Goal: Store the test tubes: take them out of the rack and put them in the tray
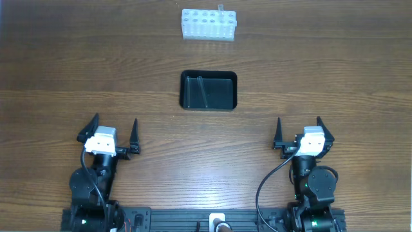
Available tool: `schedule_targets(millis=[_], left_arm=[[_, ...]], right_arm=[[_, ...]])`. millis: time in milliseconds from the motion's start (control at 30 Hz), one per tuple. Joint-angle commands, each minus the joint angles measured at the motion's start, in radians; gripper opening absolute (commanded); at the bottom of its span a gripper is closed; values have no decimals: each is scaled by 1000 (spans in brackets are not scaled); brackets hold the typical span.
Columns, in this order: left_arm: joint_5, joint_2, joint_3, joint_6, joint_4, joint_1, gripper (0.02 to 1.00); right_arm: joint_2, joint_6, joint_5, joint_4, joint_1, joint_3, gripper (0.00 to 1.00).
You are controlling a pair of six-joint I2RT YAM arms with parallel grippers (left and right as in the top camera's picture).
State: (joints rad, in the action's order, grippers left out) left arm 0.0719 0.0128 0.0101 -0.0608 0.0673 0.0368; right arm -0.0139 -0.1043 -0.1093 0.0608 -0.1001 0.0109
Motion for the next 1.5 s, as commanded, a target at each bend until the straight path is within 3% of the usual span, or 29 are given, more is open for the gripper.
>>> schedule_targets(millis=[33, 500, 700, 833, 1000, 1233, 1367, 1500], left_arm=[[14, -8, -4, -14, 4, -7, 1000], [13, -8, -4, -14, 4, -7, 1000], [13, -8, -4, -14, 4, -7, 1000], [13, -8, -4, -14, 4, -7, 1000], [13, -8, -4, -14, 4, -7, 998], [14, -8, -4, -14, 4, -7, 1000], [14, -8, -4, -14, 4, -7, 1000], [13, -8, -4, -13, 4, -7, 1000]], right_arm=[[9, 5, 4, 3, 1, -6, 991], [7, 6, 7, -11, 2, -6, 991], [-111, 6, 15, -292, 2, -3, 991], [-314, 51, 10, -467, 2, 49, 991], [-624, 123, 17, -454, 1, 249, 993], [-1015, 148, 147, -416, -16, 551, 993], [-1228, 156, 123, -455, -88, 681, 993], [-1415, 156, 26, -569, -186, 766, 993]])
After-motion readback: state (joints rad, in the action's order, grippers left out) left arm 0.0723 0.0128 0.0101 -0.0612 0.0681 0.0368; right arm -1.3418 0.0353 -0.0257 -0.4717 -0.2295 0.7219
